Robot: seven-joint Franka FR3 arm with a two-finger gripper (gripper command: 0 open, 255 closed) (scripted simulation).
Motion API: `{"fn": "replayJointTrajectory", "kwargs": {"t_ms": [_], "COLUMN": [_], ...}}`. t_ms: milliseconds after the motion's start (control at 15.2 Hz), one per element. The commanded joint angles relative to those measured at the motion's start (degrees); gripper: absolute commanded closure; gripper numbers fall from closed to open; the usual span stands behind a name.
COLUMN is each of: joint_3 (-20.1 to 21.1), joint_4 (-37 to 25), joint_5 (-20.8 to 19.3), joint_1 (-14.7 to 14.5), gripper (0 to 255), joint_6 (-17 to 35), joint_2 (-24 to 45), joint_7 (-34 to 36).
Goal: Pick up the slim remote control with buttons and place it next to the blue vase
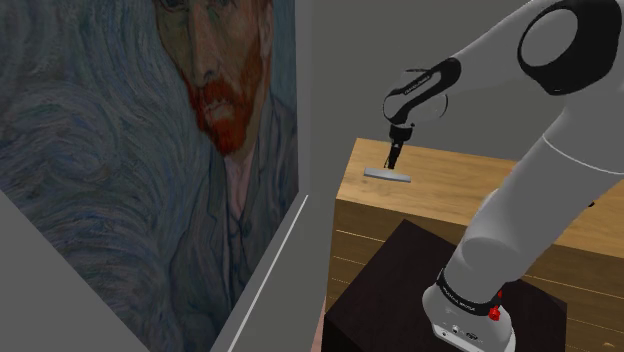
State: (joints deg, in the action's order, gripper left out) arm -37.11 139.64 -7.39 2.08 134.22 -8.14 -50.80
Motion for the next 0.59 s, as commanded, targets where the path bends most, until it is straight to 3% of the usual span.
{"fn": "replayJointTrajectory", "kwargs": {"t_ms": [0,198,528], "joint_3": [-2.2,-2.8,1.7], "joint_4": [-2.5,-7.2,-17.0], "joint_5": [5.1,14.2,26.1], "joint_1": [-0.7,0.3,7.4], "gripper": [0,0,0], "joint_6": [2.5,4.3,4.3], "joint_2": [6.1,15.2,29.0], "joint_7": [-6.5,-16.4,-29.5]}}
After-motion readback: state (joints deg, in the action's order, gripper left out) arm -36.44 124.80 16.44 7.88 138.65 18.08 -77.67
